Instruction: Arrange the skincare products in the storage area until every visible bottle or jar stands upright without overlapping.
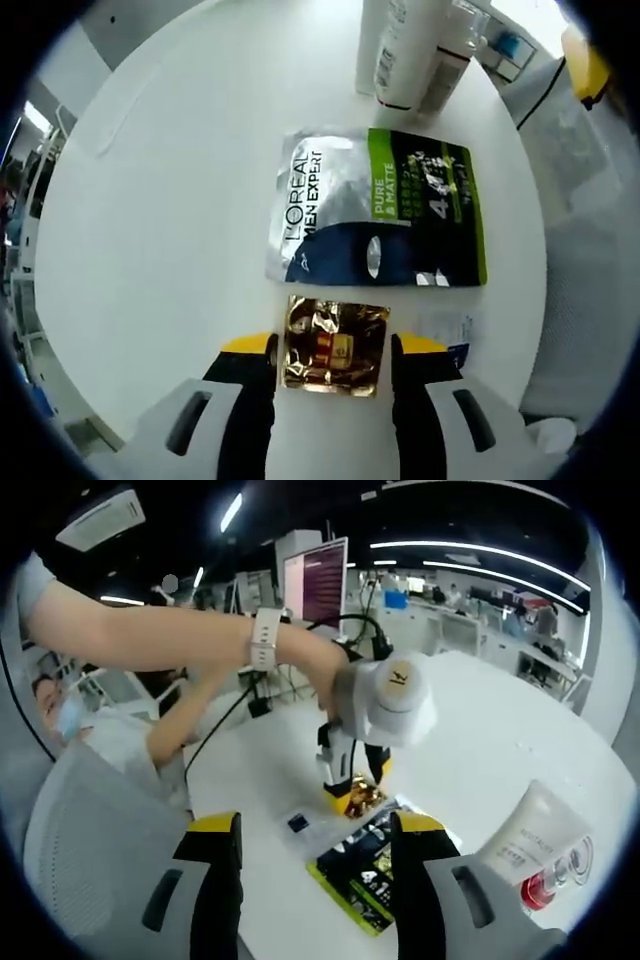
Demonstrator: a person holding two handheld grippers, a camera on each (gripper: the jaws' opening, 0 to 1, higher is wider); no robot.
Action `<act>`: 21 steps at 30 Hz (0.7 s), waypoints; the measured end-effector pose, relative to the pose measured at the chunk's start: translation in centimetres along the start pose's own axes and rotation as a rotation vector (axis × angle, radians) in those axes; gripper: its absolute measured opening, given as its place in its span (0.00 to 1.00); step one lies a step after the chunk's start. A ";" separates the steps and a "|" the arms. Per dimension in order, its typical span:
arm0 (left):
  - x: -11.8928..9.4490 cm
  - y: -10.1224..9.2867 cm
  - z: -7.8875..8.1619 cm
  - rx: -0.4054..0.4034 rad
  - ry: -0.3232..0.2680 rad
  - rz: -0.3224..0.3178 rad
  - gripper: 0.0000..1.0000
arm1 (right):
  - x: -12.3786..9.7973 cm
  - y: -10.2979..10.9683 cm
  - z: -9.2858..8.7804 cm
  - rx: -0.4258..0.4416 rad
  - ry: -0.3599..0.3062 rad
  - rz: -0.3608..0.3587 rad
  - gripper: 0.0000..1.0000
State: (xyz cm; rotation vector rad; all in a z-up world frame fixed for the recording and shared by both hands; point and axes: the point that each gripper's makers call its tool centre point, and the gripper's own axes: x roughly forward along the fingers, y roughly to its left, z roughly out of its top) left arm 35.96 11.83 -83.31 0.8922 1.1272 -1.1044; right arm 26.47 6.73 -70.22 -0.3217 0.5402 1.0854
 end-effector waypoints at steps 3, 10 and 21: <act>0.0 -0.2 0.1 -0.004 -0.007 -0.003 0.47 | 0.0 -0.1 -0.1 -0.001 0.003 -0.004 0.60; -1.6 0.0 0.5 -0.002 -0.039 0.032 0.47 | 0.0 -0.2 0.0 -0.003 0.002 -0.006 0.60; -4.7 -0.7 -0.5 -0.047 -0.086 0.113 0.49 | 0.7 0.6 -0.5 -0.017 0.023 0.014 0.60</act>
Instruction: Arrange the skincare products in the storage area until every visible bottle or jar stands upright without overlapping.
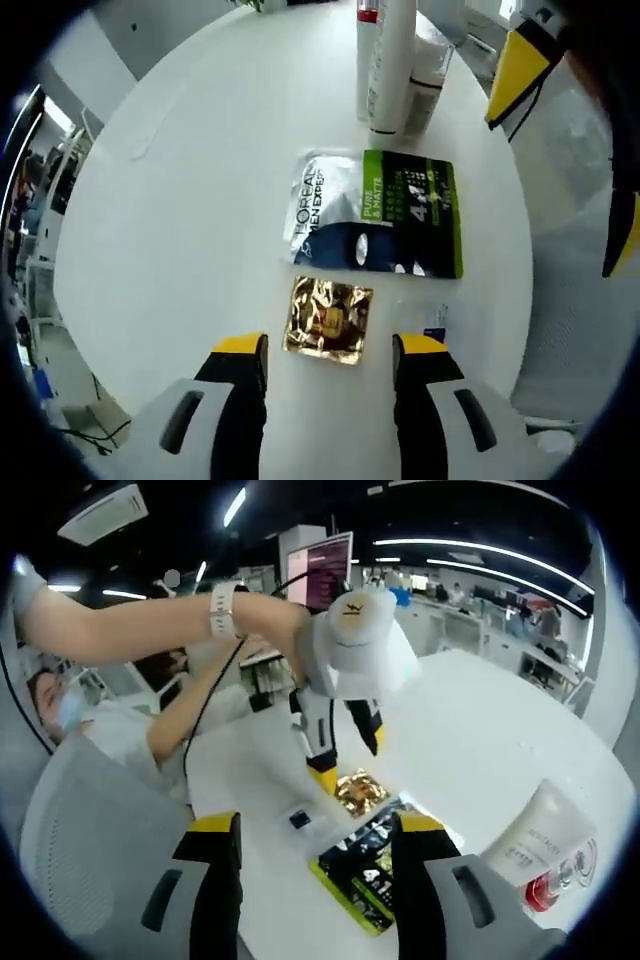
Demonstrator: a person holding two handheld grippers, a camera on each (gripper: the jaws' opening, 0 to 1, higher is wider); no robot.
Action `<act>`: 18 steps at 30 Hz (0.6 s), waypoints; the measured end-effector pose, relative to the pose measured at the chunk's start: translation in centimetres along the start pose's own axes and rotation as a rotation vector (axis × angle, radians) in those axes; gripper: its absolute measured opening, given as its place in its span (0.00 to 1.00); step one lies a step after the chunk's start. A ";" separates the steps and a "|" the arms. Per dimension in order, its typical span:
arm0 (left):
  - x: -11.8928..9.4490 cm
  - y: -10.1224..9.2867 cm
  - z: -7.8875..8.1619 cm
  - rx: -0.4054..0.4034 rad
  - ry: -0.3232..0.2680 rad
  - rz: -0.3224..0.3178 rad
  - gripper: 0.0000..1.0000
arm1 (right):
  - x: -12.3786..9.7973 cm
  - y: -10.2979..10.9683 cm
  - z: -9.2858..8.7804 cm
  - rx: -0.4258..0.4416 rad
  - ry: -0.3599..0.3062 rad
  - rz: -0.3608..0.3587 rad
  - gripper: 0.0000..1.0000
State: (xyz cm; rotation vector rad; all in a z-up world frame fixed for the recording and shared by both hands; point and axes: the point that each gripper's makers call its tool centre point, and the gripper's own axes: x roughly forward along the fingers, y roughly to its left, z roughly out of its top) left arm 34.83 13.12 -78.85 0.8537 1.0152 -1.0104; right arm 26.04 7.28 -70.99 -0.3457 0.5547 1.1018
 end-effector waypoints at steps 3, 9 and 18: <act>-1.5 -0.7 -0.2 -0.025 -0.034 0.034 0.49 | 0.3 0.3 -0.4 -0.010 0.016 0.009 0.60; -3.7 -3.5 -0.8 -0.066 -0.076 0.064 0.49 | 0.1 -0.2 -0.2 -0.018 0.017 0.010 0.60; -6.5 -7.2 -1.4 -0.154 -0.123 0.170 0.48 | 0.2 0.6 -0.3 -0.039 0.024 0.008 0.57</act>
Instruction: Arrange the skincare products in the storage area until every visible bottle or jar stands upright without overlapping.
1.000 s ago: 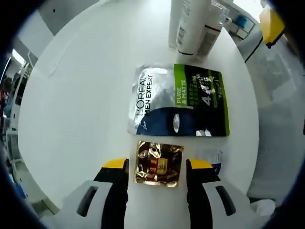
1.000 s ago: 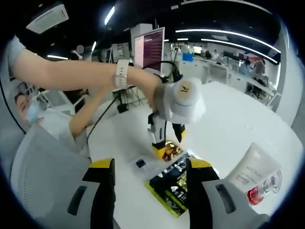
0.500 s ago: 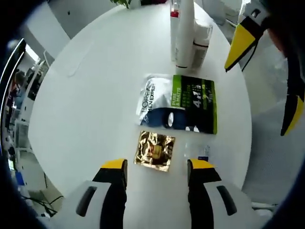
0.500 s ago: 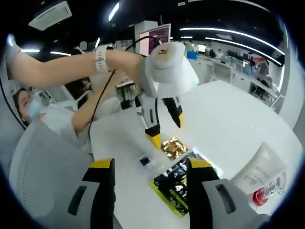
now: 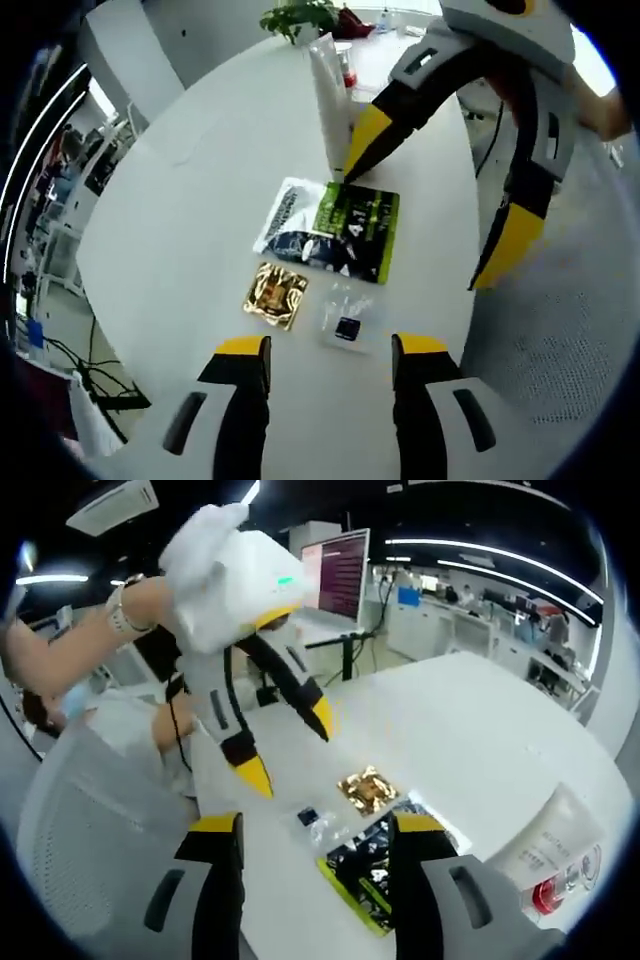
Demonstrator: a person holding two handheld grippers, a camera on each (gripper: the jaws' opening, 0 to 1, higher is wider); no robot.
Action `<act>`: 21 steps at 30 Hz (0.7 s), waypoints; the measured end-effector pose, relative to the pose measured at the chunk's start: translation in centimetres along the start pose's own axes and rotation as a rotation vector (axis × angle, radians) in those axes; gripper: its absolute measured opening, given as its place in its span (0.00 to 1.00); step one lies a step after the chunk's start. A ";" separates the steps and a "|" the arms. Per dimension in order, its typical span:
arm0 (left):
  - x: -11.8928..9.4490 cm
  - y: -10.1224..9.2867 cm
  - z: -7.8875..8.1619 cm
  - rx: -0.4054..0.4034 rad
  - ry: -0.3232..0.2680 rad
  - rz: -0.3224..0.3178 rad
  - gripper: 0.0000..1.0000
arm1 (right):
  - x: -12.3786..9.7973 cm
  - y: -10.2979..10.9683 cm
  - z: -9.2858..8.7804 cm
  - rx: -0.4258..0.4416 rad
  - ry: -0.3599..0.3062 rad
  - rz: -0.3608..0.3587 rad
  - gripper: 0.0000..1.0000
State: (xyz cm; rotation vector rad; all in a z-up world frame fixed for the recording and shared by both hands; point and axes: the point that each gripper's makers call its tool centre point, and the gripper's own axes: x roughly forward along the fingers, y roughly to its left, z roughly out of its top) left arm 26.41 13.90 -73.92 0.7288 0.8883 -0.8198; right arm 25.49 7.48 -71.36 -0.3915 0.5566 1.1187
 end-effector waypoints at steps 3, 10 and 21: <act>-0.7 -1.5 0.0 -0.070 -0.050 0.035 0.42 | 0.0 0.5 -0.1 -0.043 0.001 -0.005 0.54; -2.9 -3.5 0.6 -0.217 -0.190 0.137 0.41 | 0.3 1.0 -0.3 -0.057 0.004 0.009 0.48; -4.3 -4.9 1.8 -0.432 -0.457 0.240 0.42 | 0.6 1.6 -0.9 -0.089 0.028 0.025 0.45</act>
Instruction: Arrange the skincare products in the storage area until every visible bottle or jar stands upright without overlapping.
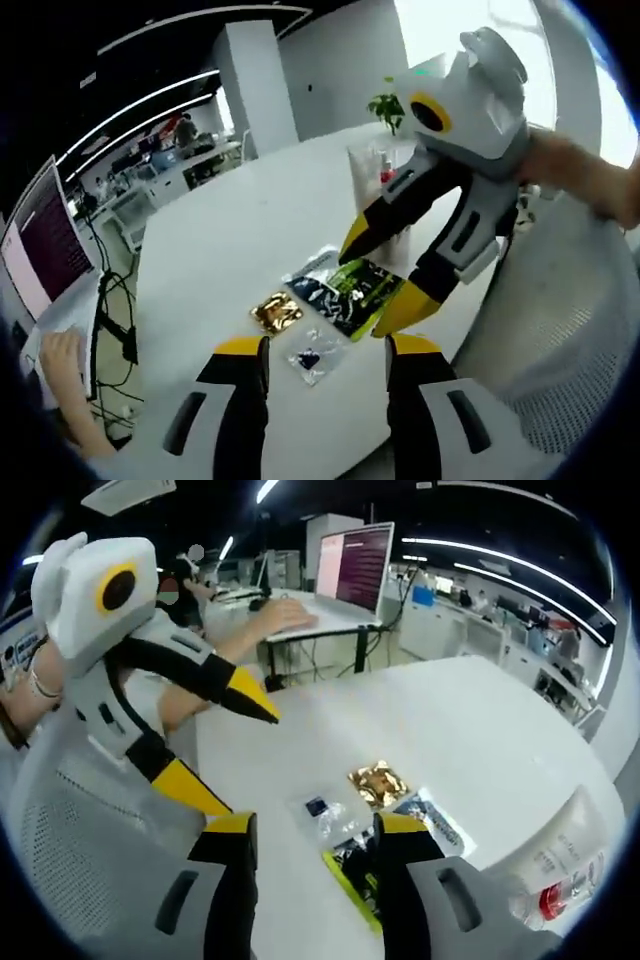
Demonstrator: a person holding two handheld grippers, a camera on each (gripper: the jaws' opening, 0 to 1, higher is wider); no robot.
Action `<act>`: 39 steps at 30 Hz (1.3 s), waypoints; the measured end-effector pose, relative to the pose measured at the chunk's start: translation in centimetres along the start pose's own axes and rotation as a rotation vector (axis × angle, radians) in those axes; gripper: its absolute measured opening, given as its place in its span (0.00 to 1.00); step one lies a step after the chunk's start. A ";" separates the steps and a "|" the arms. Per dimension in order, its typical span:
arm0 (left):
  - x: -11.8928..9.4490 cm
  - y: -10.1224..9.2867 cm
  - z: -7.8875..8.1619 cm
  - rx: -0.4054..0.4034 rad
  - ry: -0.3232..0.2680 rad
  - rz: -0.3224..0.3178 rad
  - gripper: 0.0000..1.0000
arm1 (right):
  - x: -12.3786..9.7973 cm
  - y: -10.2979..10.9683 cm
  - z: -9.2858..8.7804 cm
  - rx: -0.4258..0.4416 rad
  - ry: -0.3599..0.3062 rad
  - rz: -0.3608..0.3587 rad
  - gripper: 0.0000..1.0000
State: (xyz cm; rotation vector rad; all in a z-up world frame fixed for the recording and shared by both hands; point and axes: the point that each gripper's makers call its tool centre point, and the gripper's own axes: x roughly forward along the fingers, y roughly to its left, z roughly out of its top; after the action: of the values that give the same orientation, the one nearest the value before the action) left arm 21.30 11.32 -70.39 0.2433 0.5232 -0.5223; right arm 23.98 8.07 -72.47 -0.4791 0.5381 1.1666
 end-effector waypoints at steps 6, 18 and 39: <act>-0.2 0.2 1.0 -0.028 -0.071 0.014 0.40 | -1.4 -0.5 0.6 -0.027 -0.013 -0.026 0.44; -0.5 0.5 0.0 -0.023 -0.055 0.051 0.41 | -10.2 -3.2 -1.1 0.022 -0.077 -0.266 0.46; -0.2 0.6 0.9 0.008 -0.120 0.062 0.78 | -14.7 -5.8 -7.2 0.268 -0.173 -0.497 0.94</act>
State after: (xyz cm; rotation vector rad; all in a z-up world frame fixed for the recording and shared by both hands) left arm 21.85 11.58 -69.46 0.2337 0.3955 -0.4757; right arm 24.04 -8.81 -68.50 -0.2554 0.3875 0.6404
